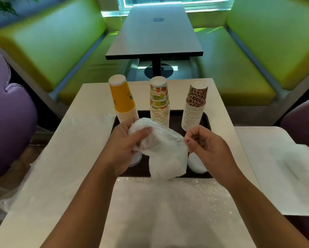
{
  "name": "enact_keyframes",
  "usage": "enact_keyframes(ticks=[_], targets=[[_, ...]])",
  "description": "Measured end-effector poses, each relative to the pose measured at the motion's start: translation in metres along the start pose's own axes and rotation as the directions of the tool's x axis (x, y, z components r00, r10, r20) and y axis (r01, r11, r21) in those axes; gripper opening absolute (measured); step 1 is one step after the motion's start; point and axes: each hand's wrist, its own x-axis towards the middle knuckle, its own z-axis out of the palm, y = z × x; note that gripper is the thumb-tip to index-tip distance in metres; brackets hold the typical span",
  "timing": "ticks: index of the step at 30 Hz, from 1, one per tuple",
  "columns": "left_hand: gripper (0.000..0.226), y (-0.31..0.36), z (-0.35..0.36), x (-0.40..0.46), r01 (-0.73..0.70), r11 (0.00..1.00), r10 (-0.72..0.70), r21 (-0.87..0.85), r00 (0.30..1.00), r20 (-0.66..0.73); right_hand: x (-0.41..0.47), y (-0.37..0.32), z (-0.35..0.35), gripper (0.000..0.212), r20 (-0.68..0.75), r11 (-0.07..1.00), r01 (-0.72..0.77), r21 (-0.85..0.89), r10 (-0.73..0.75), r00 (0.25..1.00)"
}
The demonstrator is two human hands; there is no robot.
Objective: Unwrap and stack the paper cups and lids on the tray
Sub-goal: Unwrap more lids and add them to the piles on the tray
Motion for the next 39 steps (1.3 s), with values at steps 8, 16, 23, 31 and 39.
enact_keyframes(ticks=[8, 16, 23, 31, 39], targets=[[0.027, -0.022, -0.033, -0.013, 0.048, 0.987, -0.037, 0.152, 0.997, -0.073, -0.017, 0.012, 0.003, 0.012, -0.011, 0.975, -0.204, 0.091, 0.206, 0.979], [0.040, -0.054, 0.002, -0.050, 0.199, 0.974, -0.209, 0.105, 0.973, 0.094, -0.039, 0.012, 0.052, 0.028, 0.123, 0.960, -0.274, 0.061, 0.265, 0.956], [0.031, -0.065, 0.001, -0.062, 0.236, 0.970, -0.236, -0.048, 0.972, 0.021, -0.042, 0.020, 0.052, 0.007, 0.070, 0.968, -0.243, 0.065, 0.238, 0.969], [0.032, -0.066, 0.000, -0.057, 0.317, 0.888, -0.348, -0.335, 0.937, -0.035, -0.047, 0.029, 0.050, 0.007, 0.047, 0.906, -0.380, 0.186, 0.378, 0.925], [0.031, -0.073, 0.014, -0.063, 0.198, 0.980, -0.198, -0.010, 0.978, -0.062, -0.049, 0.021, 0.053, 0.032, 0.201, 0.964, -0.263, -0.029, 0.264, 0.944]])
